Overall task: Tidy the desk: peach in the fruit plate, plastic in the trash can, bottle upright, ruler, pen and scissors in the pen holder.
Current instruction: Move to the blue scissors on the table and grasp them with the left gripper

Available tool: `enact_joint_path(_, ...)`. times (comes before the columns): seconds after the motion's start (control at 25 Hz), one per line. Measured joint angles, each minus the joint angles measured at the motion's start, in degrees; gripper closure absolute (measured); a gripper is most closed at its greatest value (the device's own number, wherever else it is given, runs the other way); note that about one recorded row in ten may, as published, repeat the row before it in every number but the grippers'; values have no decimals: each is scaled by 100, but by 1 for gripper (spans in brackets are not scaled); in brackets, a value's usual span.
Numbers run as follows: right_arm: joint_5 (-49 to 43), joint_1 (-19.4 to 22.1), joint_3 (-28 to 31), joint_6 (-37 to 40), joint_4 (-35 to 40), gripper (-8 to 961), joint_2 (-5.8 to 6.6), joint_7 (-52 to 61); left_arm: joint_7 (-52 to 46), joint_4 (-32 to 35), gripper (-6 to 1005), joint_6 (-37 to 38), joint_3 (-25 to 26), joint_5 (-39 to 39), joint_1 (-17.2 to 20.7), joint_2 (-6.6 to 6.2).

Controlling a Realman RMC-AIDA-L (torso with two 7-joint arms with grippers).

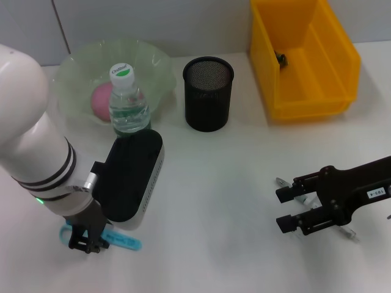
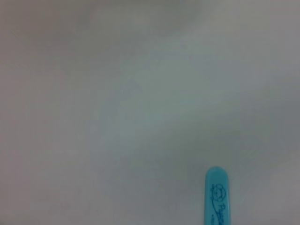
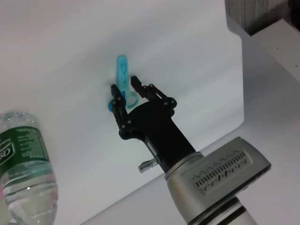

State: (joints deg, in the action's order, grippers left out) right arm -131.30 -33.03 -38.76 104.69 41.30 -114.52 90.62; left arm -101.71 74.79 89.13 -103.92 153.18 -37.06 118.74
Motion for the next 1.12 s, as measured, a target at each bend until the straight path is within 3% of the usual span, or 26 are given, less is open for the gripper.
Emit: enact_joint_path(1.12,0,-27,0,-52,27,213,0,2,54,-272,756,12,-7,1,-122,9)
